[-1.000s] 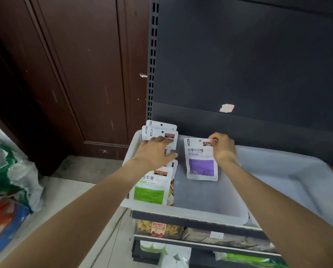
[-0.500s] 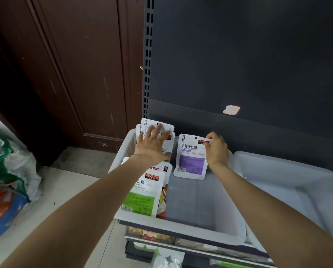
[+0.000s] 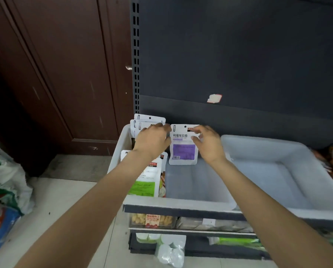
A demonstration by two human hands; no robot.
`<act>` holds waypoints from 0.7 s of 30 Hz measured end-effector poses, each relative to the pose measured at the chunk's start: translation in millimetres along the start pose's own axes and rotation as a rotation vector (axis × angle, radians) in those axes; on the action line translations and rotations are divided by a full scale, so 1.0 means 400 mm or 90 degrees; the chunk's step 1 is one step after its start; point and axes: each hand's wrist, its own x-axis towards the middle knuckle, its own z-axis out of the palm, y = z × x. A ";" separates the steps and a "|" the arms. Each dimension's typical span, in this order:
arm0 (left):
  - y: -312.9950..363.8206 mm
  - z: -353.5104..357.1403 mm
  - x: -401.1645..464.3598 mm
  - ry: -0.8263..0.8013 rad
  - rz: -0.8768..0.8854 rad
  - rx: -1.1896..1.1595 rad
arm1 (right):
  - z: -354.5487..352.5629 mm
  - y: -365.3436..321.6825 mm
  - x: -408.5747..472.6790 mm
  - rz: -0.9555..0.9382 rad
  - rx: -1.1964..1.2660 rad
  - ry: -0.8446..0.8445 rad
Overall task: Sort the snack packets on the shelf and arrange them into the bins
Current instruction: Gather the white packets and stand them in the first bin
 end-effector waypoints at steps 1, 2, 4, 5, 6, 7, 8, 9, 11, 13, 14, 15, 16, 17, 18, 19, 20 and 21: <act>0.010 -0.002 -0.020 0.003 0.009 -0.021 | -0.013 -0.007 -0.027 -0.001 0.001 -0.004; 0.021 -0.004 -0.040 0.004 0.015 -0.042 | -0.027 -0.012 -0.054 0.003 0.002 -0.013; 0.043 -0.008 -0.077 0.000 0.025 -0.081 | -0.057 -0.017 -0.109 0.011 -0.009 -0.033; 0.055 -0.009 -0.093 -0.009 0.034 -0.101 | -0.072 -0.015 -0.136 0.015 -0.021 -0.039; 0.069 -0.010 -0.108 -0.024 0.046 -0.120 | -0.090 -0.011 -0.164 0.025 -0.031 -0.040; 0.086 -0.010 -0.122 -0.040 0.058 -0.136 | -0.109 -0.003 -0.190 0.038 -0.039 -0.037; 0.108 -0.010 -0.134 -0.054 0.070 -0.147 | -0.129 0.007 -0.216 0.054 -0.046 -0.033; 0.133 -0.006 -0.145 -0.063 0.080 -0.155 | -0.151 0.021 -0.243 0.071 -0.052 -0.030; 0.196 0.005 -0.165 -0.066 0.094 -0.161 | -0.196 0.059 -0.297 0.096 -0.069 -0.020; 0.273 0.026 -0.185 -0.051 0.111 -0.164 | -0.242 0.110 -0.353 0.115 -0.087 0.003; 0.314 0.040 -0.194 -0.046 0.122 -0.166 | -0.265 0.139 -0.382 0.124 -0.096 0.016; 0.356 0.055 -0.203 -0.046 0.135 -0.166 | -0.287 0.170 -0.411 0.130 -0.106 0.028; 0.402 0.071 -0.210 -0.052 0.147 -0.164 | -0.312 0.203 -0.437 0.134 -0.118 0.035; 0.448 0.086 -0.214 -0.061 0.157 -0.162 | -0.338 0.236 -0.462 0.139 -0.130 0.041; 0.498 0.100 -0.219 -0.069 0.166 -0.161 | -0.367 0.272 -0.484 0.148 -0.136 0.046; 0.549 0.114 -0.222 -0.075 0.175 -0.161 | -0.397 0.310 -0.505 0.159 -0.137 0.051; 0.601 0.129 -0.225 -0.081 0.183 -0.162 | -0.428 0.350 -0.525 0.173 -0.133 0.053; 0.655 0.145 -0.229 -0.089 0.189 -0.163 | -0.460 0.391 -0.546 0.186 -0.127 0.053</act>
